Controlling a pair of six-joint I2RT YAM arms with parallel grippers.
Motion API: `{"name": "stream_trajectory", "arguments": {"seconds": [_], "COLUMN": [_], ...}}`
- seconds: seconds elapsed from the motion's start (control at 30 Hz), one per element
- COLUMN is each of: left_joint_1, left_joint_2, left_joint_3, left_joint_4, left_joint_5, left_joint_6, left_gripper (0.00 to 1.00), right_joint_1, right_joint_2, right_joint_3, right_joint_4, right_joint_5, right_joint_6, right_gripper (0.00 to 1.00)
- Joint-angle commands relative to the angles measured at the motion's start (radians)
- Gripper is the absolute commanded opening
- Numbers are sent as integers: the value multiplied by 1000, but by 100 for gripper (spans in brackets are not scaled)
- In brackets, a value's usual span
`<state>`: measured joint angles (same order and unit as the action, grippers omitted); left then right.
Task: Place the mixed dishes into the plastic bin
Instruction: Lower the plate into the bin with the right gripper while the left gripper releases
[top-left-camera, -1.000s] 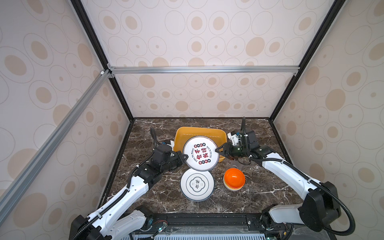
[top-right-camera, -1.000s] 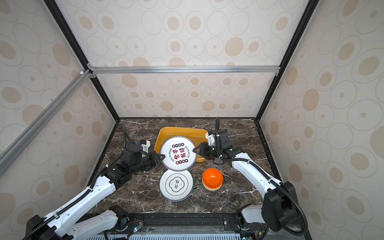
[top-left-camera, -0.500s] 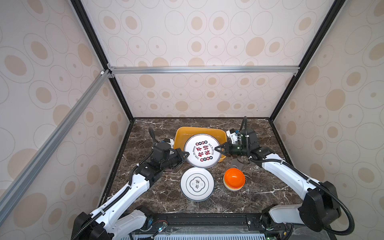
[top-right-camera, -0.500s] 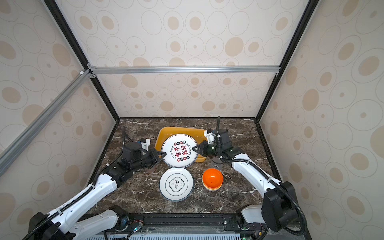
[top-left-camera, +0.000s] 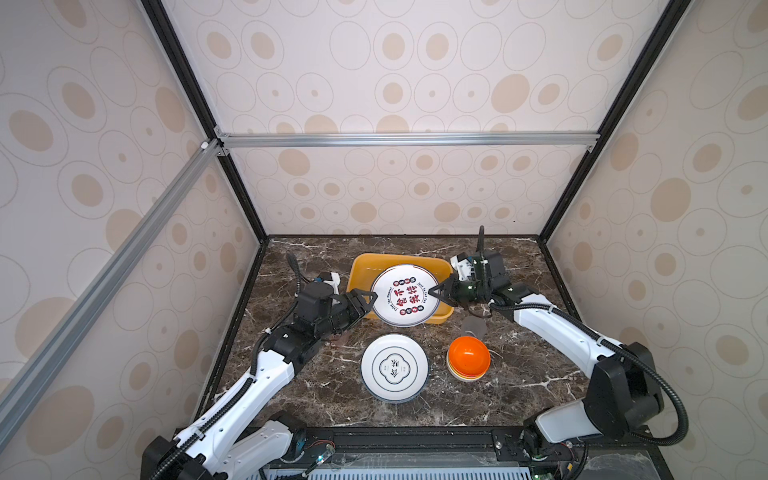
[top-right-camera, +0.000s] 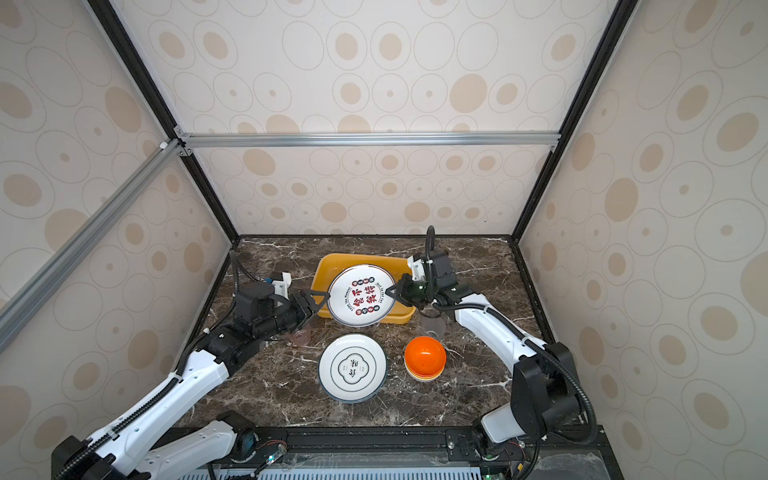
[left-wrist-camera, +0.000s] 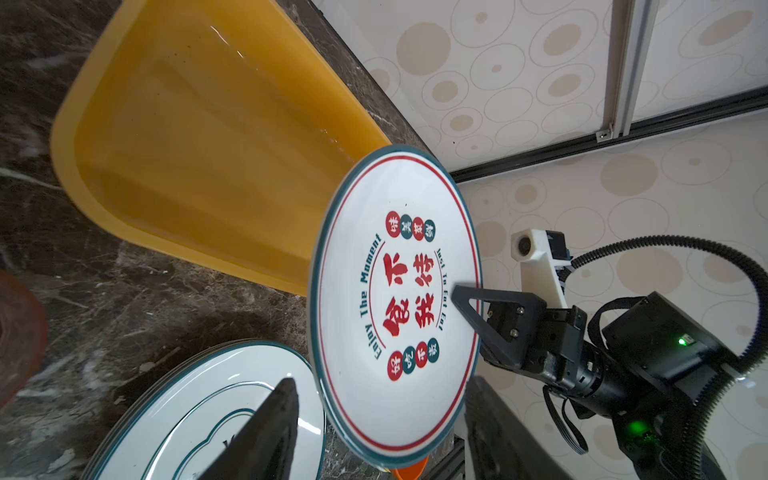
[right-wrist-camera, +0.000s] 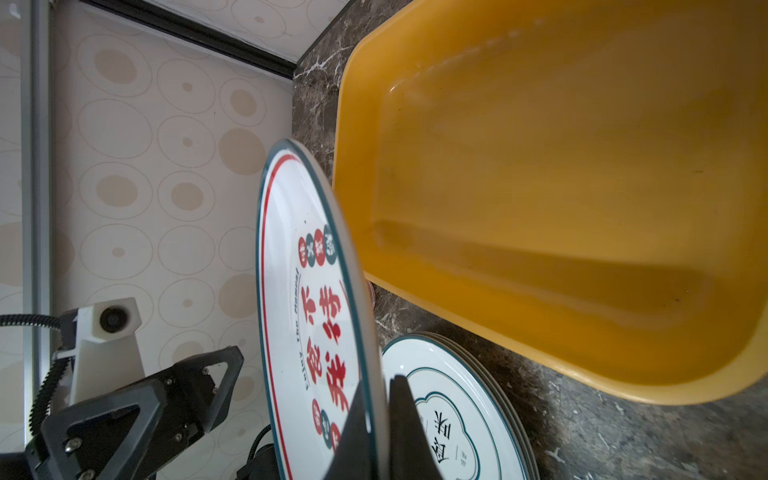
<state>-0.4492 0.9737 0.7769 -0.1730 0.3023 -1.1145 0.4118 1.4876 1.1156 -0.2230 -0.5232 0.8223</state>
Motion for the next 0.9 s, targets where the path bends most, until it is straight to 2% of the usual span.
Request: {"name": "stream_trajectory", "arguments": {"seconds": [0.0,0.33,0.87], "left_joint_1": [7,10,11], "left_joint_2": [-51,-142,-146], "left_joint_3": [39,-15,-74], "left_joint_4": [-80,-158,-146], "left_joint_5": [-79,-127,-113], "left_joint_6": [44,63,56], "left_gripper": [66,70,72], "right_joint_1": [-4,-5,40], "right_joint_2": [46,283,579], "right_joint_3": [73,226,458], "right_joint_4": [19,56,71], "right_joint_5": [27,64,117], "right_joint_6": [15,59,97], "right_gripper": [0,0,0]}}
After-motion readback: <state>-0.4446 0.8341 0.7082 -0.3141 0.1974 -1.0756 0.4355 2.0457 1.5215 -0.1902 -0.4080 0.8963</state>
